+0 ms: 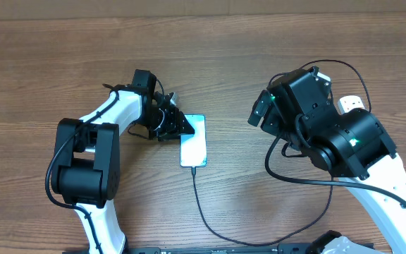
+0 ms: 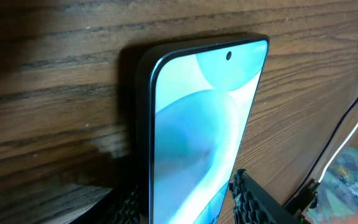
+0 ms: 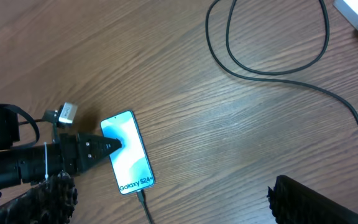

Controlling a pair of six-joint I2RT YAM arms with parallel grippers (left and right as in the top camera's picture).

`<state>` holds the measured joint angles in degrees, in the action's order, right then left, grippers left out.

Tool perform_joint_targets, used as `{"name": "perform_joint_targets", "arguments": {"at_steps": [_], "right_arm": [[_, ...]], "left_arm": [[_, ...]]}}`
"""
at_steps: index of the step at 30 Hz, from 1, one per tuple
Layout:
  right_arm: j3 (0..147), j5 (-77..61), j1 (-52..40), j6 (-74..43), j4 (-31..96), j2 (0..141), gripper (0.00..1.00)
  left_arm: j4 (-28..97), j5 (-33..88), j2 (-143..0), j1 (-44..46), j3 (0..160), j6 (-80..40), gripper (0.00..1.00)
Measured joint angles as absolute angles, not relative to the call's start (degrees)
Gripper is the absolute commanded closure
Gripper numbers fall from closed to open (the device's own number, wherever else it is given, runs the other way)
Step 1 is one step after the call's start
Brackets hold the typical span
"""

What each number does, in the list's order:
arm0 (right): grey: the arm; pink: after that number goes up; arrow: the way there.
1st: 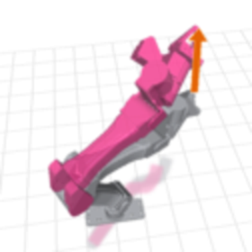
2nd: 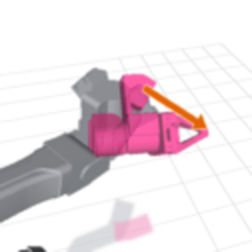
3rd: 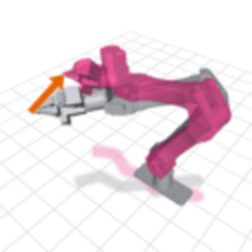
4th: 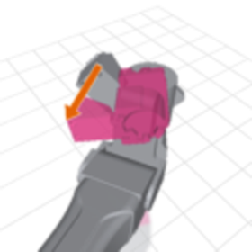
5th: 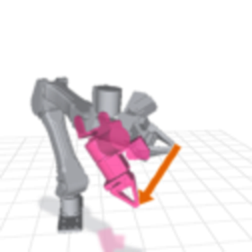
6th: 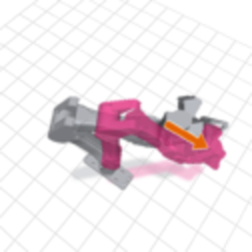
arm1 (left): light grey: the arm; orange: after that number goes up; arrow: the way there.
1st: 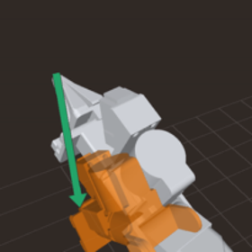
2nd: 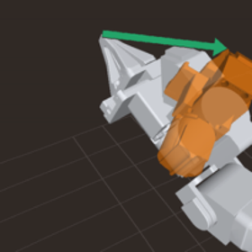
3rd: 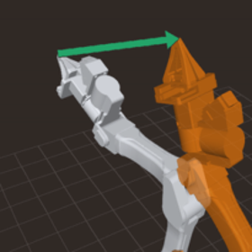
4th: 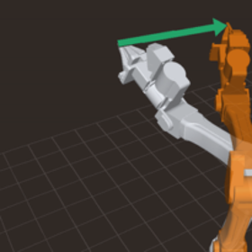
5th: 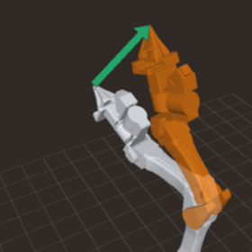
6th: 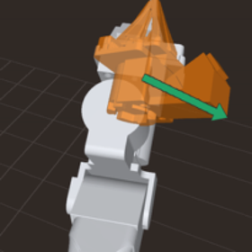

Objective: Plug charger to phone and switch on socket
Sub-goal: 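Open the left gripper and lift it away from the phone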

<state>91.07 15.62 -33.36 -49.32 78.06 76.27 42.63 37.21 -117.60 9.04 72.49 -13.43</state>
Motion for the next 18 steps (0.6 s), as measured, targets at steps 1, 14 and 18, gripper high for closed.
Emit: {"name": "perform_joint_targets", "arguments": {"at_steps": [1, 14, 18], "right_arm": [[91.1, 15.9, -33.4, -49.3, 77.7, 76.3, 0.0], [91.1, 16.5, -33.4, -49.6, 74.2, 78.0, 0.0], [91.1, 16.5, -33.4, -51.8, 73.9, 79.8, 0.0]], "left_arm": [[42.6, 37.2, -117.6, 9.0, 72.5, -13.4, 0.56], [42.1, 34.5, -117.1, 9.0, 72.9, -15.8, 0.52], [42.2, 34.5, -117.1, 9.1, 73.1, -16.6, 0.4]]}}
